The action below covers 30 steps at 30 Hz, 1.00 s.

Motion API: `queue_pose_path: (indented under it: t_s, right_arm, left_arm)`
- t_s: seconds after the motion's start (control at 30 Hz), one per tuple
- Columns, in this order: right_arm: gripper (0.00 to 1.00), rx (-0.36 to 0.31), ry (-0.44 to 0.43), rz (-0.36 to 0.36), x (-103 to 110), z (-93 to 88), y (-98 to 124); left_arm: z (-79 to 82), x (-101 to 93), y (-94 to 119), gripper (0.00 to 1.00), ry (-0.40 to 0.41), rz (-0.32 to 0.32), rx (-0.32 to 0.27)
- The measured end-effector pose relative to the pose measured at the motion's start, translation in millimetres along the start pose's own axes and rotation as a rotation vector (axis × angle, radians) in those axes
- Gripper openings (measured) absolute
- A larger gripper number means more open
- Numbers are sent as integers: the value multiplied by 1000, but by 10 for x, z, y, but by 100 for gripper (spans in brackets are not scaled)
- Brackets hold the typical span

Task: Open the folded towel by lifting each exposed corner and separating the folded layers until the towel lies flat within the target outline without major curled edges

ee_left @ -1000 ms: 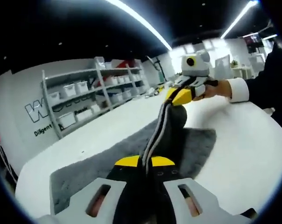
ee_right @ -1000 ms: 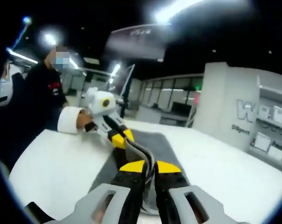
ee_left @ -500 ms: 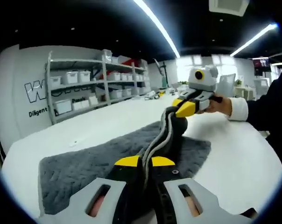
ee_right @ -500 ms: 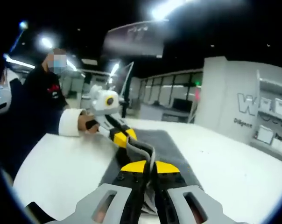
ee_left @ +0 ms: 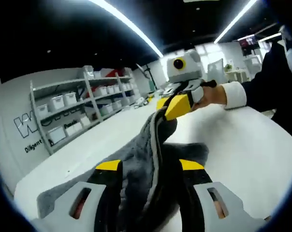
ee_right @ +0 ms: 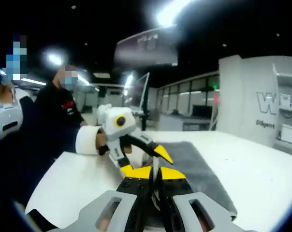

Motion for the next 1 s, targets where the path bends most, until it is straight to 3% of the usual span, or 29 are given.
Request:
queue_pose_path:
  t_s: [0.1, 0.27, 0.33, 0.43, 0.57, 0.67, 0.8, 0.9, 1.0]
  right_arm:
    - [0, 3, -2, -5, -5, -16, -3]
    - [0, -7, 4, -1, 25, -17, -6]
    - [0, -12, 24, -9, 32, -16, -7]
    - [2, -26, 114, -26, -4, 21, -7]
    - [7, 30, 199, -21, 89, -74, -46]
    - [18, 65, 306, -37, 115, -135, -95]
    - [32, 87, 378, -35, 174, -170, -132]
    - [43, 115, 452, -80, 150, -187, -155]
    - [46, 173, 525, -143, 79, -258, -176]
  left_arm:
    - [79, -29, -35, 29, -151, 47, -30]
    - [134, -67, -46, 21, -215, 96, -39]
    - [199, -111, -20, 7, -168, 81, -80]
    - [186, -70, -2, 6, -99, 85, -67]
    - [187, -25, 24, 5, -31, 95, -76]
    - [190, -18, 30, 5, 10, 98, -77]
    - [183, 22, 41, 4, 68, 117, -75]
    - [201, 38, 71, 4, 78, 120, -98]
    - [228, 69, 98, 4, 140, 114, -141]
Point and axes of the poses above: the point that each gripper's makers call its tool centre point, and the gripper's own axes: y roughly backward along the fingers, x roughly to its left, z roughly out of its top, the point moved 6 cm from there along y, roughly backward along the fingers, and after that the axes turned 5 degrees about -y, right-handed, at the moved point
